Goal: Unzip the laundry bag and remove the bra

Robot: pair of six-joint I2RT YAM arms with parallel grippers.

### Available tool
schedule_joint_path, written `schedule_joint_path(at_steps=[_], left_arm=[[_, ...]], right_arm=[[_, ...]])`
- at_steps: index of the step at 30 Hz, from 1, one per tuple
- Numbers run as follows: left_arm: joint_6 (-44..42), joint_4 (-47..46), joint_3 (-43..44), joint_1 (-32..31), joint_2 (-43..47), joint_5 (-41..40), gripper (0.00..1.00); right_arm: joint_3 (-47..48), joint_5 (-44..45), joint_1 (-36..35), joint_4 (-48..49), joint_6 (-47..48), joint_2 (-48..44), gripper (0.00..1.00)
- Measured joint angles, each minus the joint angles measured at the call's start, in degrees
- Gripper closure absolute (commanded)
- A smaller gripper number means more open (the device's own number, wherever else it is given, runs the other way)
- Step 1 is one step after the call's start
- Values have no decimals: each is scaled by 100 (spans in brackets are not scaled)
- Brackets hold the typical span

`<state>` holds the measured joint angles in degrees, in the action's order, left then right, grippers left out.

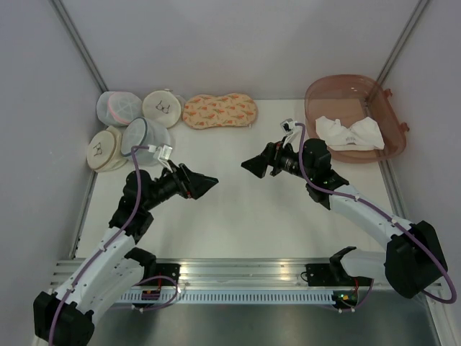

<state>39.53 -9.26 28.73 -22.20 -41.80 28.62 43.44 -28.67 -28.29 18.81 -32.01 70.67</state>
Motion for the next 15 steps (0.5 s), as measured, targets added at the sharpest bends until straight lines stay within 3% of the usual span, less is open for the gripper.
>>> schedule_joint_path(at_steps=[3, 7, 10, 15], left_arm=[[-61, 195, 166, 0, -90, -238, 0], [-199, 960, 713, 0, -487, -1202, 0], [-341, 1821, 1626, 116, -1386, -2387, 1], [-367, 2673, 2883, 776, -3027, -3689, 1]], right_arm=[[0, -22, -4, 0, -20, 2, 2], [68, -59, -28, -44, -13, 72, 2], [129, -57, -90, -44, -11, 146, 2], [160, -15, -214, -118, 26, 256, 2]])
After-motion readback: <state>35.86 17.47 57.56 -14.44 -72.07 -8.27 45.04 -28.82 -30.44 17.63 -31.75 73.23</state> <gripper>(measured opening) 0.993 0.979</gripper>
